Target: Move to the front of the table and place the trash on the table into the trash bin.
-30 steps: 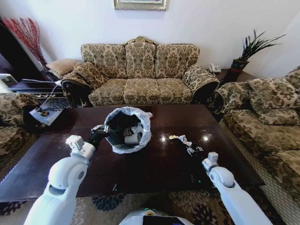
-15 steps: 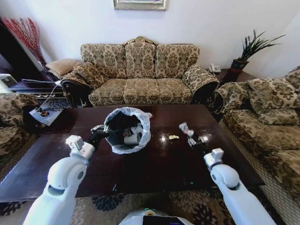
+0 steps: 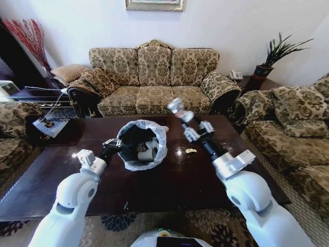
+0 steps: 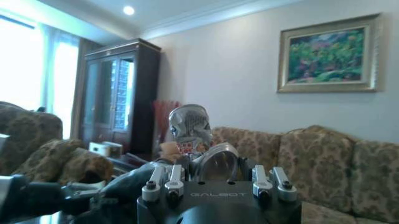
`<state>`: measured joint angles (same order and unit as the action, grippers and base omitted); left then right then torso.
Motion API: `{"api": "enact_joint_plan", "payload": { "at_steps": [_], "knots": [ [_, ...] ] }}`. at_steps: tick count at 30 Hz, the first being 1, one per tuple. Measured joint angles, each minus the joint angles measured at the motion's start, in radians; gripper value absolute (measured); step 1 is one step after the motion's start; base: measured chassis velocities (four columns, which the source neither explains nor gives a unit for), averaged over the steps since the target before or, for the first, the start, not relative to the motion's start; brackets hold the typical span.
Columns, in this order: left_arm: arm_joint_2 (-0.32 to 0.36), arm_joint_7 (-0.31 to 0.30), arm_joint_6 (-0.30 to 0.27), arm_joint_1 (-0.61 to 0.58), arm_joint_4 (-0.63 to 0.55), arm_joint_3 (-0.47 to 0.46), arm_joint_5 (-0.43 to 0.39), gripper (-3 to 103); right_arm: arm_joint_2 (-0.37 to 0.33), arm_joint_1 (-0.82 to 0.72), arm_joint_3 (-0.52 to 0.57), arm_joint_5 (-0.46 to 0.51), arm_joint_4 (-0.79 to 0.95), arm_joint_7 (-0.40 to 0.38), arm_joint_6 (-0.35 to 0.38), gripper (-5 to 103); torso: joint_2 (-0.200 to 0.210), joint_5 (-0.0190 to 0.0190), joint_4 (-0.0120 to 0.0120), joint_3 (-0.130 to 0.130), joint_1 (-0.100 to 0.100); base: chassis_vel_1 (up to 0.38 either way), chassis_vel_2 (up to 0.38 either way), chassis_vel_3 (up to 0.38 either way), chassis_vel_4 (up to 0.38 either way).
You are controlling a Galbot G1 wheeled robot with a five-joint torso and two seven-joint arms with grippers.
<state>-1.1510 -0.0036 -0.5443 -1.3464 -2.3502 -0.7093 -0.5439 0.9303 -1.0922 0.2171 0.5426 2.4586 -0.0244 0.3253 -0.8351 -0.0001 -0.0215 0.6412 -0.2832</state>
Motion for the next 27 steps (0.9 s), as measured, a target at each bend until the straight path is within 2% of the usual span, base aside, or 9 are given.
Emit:
{"api": "enact_joint_plan", "payload": {
  "at_steps": [3,7,12,14,16,17,20,26,27],
  "knots": [
    [0.0,0.003,0.0,0.0,-0.001,0.007,0.009,1,-0.014,0.013,-0.029,0.016,0.001,0.012,-0.002,46,0.0,0.0001,0.0001,0.0,0.0,0.0,0.0,0.0,0.0],
    [-0.005,0.011,-0.001,0.006,0.003,0.039,0.033,1,-0.03,0.063,-0.126,0.035,0.024,0.016,0.023,46,0.0,-0.0001,-0.0004,0.0,0.0,0.0,0.0,0.0,0.0],
    [-0.004,0.015,-0.005,0.005,0.003,0.046,0.041,1,-0.071,0.067,-0.166,0.042,0.039,0.026,0.051,42,0.0,0.0,-0.0003,0.0,0.0,0.0,0.0,0.0,0.0],
    [-0.002,0.015,-0.009,0.008,0.001,0.046,0.041,1,-0.086,0.065,-0.168,0.04,0.039,0.035,0.06,51,0.0,0.0001,-0.0001,0.0,0.0,0.0,0.0,0.0,0.0],
    [-0.001,0.015,-0.012,0.01,-0.002,0.045,0.04,1,-0.092,0.066,-0.168,0.038,0.036,0.037,0.06,51,0.0,0.0,0.0,0.0,0.0,0.0,0.0,0.0,0.0],
    [0.0,0.016,-0.013,0.01,-0.005,0.043,0.039,1,-0.092,0.07,-0.168,0.035,0.031,0.038,0.06,62,0.0,0.0001,-0.0002,0.0,0.0,0.0,0.0,0.0,0.0],
    [-0.001,0.016,-0.014,0.009,-0.006,0.042,0.039,1,-0.089,0.074,-0.165,0.026,0.024,0.038,0.06,68,0.0,0.0001,-0.0003,0.0,0.0,0.0,0.0,0.0,0.0],
    [-0.004,0.017,-0.014,0.004,-0.012,0.037,0.039,1,-0.08,0.08,-0.154,0.019,0.012,0.035,0.047,95,0.0,0.0001,-0.0002,0.0,0.0,0.0,0.0,0.0,0.0],
    [-0.003,0.017,-0.015,0.004,-0.012,0.035,0.038,1,-0.078,0.08,-0.149,0.02,0.012,0.033,0.041,95,0.0,0.0002,-0.0002,0.0,0.0,0.0,0.0,0.0,0.0]
  ]
}}
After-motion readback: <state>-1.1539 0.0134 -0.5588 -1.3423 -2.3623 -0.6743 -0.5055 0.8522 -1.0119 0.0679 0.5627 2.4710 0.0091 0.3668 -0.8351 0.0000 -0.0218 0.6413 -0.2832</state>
